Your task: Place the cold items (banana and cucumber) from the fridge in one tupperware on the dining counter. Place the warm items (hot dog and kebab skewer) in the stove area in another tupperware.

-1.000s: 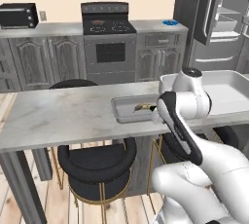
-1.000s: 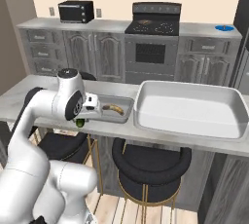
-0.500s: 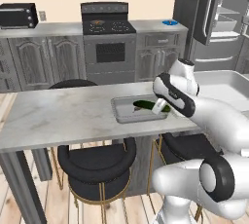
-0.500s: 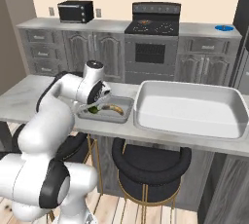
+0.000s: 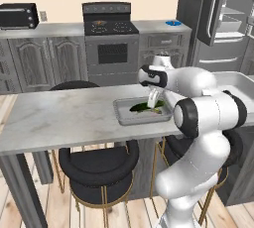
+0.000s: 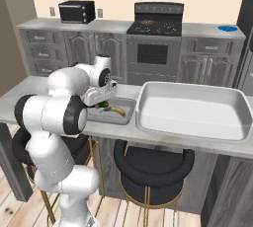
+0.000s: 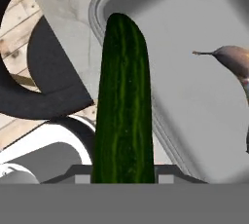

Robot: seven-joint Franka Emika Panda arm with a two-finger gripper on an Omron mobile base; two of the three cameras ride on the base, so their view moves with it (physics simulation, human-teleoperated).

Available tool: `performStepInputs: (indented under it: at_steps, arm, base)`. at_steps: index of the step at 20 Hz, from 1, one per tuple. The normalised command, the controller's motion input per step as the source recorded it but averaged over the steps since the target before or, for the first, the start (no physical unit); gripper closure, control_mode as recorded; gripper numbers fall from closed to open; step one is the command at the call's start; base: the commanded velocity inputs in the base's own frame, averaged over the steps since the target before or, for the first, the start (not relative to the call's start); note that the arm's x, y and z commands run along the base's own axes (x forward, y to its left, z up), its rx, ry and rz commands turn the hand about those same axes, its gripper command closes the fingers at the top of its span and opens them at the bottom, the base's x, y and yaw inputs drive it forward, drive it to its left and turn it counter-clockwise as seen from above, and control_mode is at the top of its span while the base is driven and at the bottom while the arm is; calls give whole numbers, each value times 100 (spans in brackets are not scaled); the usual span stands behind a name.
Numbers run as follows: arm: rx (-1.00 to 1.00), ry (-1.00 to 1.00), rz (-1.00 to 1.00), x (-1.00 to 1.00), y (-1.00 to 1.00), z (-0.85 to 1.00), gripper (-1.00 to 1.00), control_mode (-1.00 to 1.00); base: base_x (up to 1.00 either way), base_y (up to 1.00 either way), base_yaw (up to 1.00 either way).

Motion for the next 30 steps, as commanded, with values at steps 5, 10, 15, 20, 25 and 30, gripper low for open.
performStepInputs:
  at_steps: [5, 10, 15, 20, 25, 30]
  arm:
    - [-4, 8, 0, 78, 2, -43, 100, -100]
    - [0, -11, 3, 50, 3, -24, 100, -100]
    - [0, -22, 19, 5, 14, -24, 100, -100]
    - [0, -1, 27, 10, 2, -53, 100, -100]
    - [0, 2, 22, 38, -4, -38, 100, -100]
    - [0, 3, 5, 46, 0, -27, 100, -100]
  base:
    - [0, 0, 0]
    - [0, 0, 0]
    - [0, 0, 0]
    - [0, 0, 0]
    - [0, 0, 0]
    - [0, 0, 0]
